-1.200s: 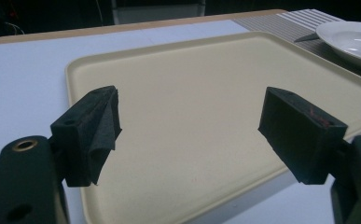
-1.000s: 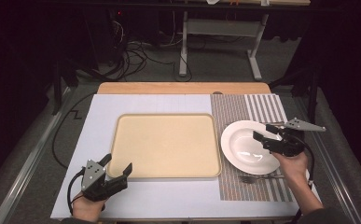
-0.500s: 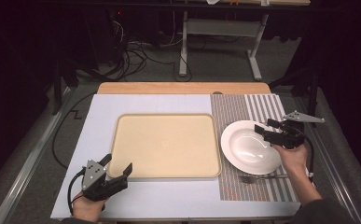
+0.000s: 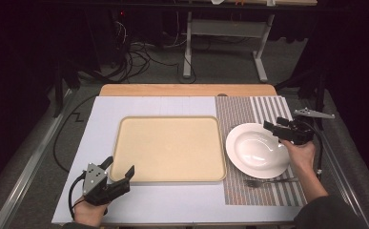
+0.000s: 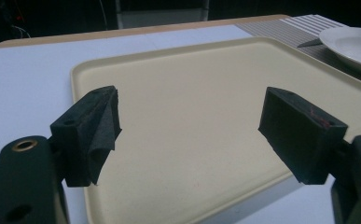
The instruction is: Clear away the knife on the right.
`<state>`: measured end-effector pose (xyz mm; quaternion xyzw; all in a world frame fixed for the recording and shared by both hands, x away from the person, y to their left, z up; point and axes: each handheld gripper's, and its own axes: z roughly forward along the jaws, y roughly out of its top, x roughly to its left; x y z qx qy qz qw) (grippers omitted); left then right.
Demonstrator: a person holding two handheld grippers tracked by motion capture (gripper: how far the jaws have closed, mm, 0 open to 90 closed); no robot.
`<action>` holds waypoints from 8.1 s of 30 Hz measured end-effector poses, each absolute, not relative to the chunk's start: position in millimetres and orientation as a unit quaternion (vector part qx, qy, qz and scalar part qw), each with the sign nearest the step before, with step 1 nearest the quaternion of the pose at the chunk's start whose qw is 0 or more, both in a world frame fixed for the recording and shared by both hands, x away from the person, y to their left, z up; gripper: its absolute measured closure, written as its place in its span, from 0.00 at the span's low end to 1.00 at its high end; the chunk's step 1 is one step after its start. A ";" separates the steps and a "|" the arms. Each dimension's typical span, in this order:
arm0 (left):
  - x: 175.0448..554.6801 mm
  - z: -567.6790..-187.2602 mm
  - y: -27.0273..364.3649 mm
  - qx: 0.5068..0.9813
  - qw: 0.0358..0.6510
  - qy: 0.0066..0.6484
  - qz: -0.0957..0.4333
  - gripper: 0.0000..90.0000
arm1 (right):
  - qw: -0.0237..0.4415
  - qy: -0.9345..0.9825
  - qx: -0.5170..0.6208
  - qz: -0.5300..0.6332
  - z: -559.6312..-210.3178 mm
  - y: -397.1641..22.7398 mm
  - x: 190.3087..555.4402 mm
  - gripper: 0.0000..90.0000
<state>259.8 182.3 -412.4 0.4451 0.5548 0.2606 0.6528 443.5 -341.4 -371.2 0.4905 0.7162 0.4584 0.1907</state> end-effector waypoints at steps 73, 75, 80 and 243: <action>263.8 -412.6 184.6 0.425 0.651 0.569 0.267 0.23 | 0.116 0.831 0.514 0.178 -397.1 -356.5 542.6 0.56; 263.3 -412.2 184.4 0.422 0.653 0.569 0.268 0.23 | 0.116 0.831 0.515 0.178 -397.2 -356.8 543.0 0.55; 263.7 -412.6 184.7 0.424 0.651 0.569 0.269 0.23 | 0.125 0.834 0.506 0.179 -400.0 -355.5 544.3 0.51; 273.5 -415.5 183.5 0.462 0.658 0.546 0.238 0.24 | 0.073 0.901 0.338 0.262 -355.5 -160.2 389.2 0.89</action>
